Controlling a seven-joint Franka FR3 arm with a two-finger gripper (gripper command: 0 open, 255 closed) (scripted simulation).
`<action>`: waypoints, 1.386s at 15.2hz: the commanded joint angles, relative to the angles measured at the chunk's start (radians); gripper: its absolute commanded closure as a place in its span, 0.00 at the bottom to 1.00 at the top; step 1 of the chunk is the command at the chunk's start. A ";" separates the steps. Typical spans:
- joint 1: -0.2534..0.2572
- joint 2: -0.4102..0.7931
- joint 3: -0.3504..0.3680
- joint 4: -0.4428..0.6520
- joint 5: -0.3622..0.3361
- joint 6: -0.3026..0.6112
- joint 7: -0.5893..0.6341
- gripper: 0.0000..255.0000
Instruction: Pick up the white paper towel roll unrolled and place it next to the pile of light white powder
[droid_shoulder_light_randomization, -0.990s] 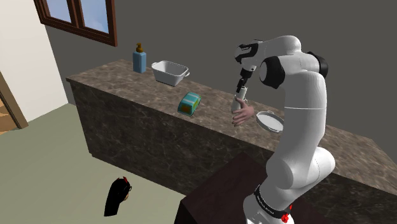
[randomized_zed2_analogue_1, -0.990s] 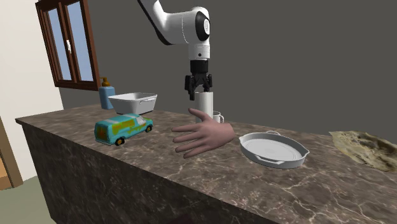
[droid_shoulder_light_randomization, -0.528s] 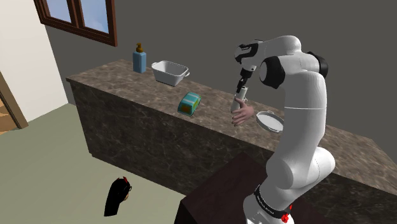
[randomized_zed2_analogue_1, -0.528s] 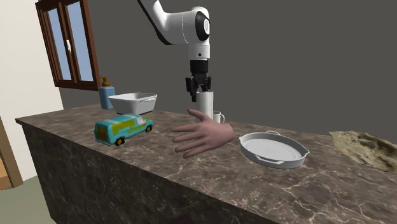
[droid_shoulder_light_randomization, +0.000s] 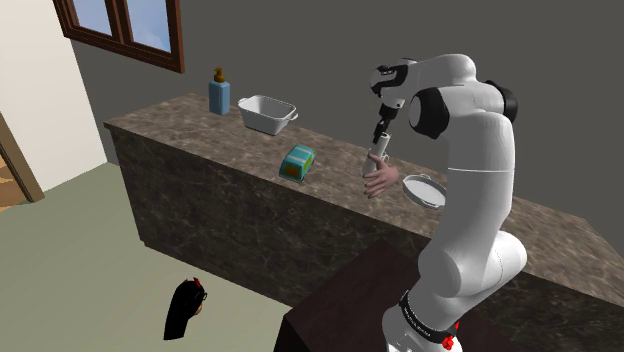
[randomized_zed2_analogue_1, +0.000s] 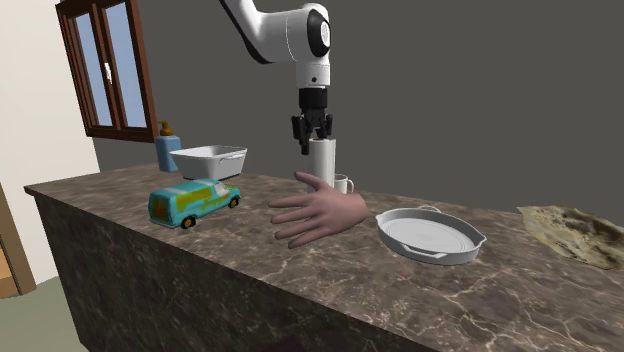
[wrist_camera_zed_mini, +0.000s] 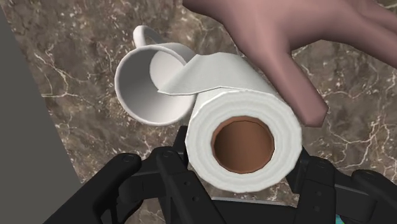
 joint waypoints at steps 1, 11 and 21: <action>-0.002 -0.003 -0.002 0.024 -0.003 -0.027 0.003 1.00; -0.017 -0.011 -0.007 0.149 -0.010 -0.157 0.013 1.00; -0.044 -0.047 -0.022 0.214 -0.021 -0.255 -0.012 1.00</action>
